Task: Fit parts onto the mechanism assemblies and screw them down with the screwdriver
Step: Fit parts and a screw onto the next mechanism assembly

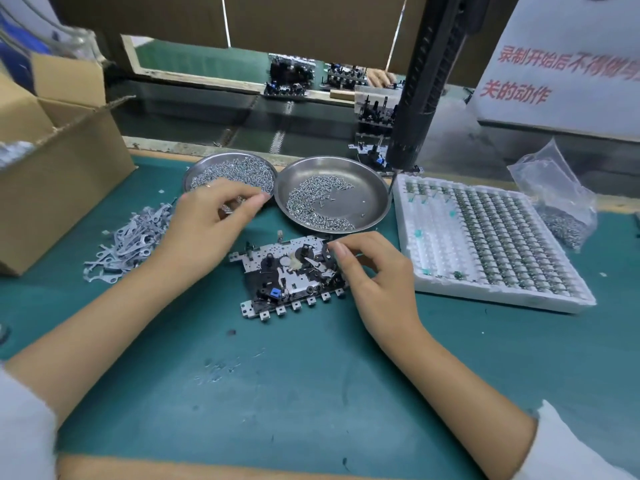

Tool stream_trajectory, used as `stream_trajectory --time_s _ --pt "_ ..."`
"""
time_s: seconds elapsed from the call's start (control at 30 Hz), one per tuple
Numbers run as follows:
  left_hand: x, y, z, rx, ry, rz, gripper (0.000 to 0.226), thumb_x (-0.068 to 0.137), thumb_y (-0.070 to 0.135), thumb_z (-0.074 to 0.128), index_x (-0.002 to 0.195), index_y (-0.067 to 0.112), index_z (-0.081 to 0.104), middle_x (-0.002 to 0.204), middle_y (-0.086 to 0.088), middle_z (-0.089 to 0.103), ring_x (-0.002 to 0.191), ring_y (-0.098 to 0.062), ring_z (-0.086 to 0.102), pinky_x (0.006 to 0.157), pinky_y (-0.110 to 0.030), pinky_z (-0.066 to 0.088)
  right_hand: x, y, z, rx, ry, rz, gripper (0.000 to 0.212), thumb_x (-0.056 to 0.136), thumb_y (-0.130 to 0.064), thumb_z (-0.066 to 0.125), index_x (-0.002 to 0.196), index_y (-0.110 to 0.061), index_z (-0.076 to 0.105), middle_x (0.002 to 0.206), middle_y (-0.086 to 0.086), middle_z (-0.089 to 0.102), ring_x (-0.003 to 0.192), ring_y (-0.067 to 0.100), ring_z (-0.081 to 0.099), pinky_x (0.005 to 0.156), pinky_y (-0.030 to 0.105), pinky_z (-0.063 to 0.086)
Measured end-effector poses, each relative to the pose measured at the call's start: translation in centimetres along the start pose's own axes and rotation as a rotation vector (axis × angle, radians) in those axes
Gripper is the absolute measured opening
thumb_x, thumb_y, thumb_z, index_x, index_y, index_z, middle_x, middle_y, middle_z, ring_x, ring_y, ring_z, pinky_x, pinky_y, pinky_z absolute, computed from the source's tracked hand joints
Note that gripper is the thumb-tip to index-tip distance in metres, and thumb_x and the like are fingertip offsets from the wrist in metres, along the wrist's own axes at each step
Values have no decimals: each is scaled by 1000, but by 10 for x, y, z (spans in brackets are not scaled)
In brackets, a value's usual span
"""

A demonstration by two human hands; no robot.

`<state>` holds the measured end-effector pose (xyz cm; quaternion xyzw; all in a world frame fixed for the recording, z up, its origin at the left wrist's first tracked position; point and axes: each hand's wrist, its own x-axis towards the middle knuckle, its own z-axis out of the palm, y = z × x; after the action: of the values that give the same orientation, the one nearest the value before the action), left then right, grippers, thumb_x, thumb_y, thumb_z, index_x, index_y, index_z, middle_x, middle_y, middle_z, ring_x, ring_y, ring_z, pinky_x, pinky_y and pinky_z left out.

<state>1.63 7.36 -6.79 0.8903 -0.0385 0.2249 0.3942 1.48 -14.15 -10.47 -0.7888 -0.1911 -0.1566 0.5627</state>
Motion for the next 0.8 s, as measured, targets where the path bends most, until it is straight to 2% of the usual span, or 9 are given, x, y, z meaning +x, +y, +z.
stream_trajectory --time_s 0.03,0.1,0.17,0.3,0.47,0.57,0.73,0.8 --pt "10 -5 0 163 19 8 19 93 22 59 107 17 70 103 -3 67 88 -6 55 79 -19 39 0 0 0 -5 -3 -5 10 90 -10 64 83 -12 70 80 -6 63 80 7 58 74 23 47" --pt "29 -16 2 441 -73 -40 28 95 21 55 122 16 64 123 -10 61 112 -26 53 94 -34 40 0 0 0 -8 -13 -18 9 90 -9 63 84 -10 70 81 -5 64 80 6 58 74 21 47" --pt "42 -21 6 512 -163 -163 32 96 22 55 127 15 61 129 -12 59 120 -32 51 99 -39 39 0 1 -1 -4 -24 -27 9 90 -8 63 86 -9 71 83 -4 64 81 5 58 74 21 47" --pt "50 -23 13 483 -95 -278 22 91 18 63 112 21 70 109 -7 70 108 -29 60 93 -35 45 0 1 -1 3 -38 -47 9 90 -8 63 85 -9 70 83 -4 64 81 4 58 73 20 47" --pt "46 -22 12 517 55 -206 14 86 20 69 98 25 75 98 -4 73 100 -31 62 85 -34 45 0 2 0 7 -50 -47 10 90 -10 63 83 -12 70 83 -5 63 80 6 58 72 23 48" --pt "41 -26 11 348 132 -169 16 84 10 70 98 17 75 95 -6 74 96 -28 64 88 -35 48 0 2 -1 -2 -55 -46 10 90 -10 64 83 -13 70 83 -7 63 80 6 59 72 22 48" --pt "35 -29 9 130 194 -159 21 82 -3 68 101 4 72 93 -9 71 83 -16 63 83 -13 40 0 1 -1 -3 -58 -39 10 90 -10 64 83 -13 70 83 -9 62 80 4 58 72 16 46" --pt "34 -29 8 121 202 -153 23 81 -2 69 103 4 72 93 -8 71 81 -16 62 81 -13 39 1 1 -1 -8 -56 -38 10 90 -10 64 83 -13 71 83 -9 63 81 3 58 72 13 44"
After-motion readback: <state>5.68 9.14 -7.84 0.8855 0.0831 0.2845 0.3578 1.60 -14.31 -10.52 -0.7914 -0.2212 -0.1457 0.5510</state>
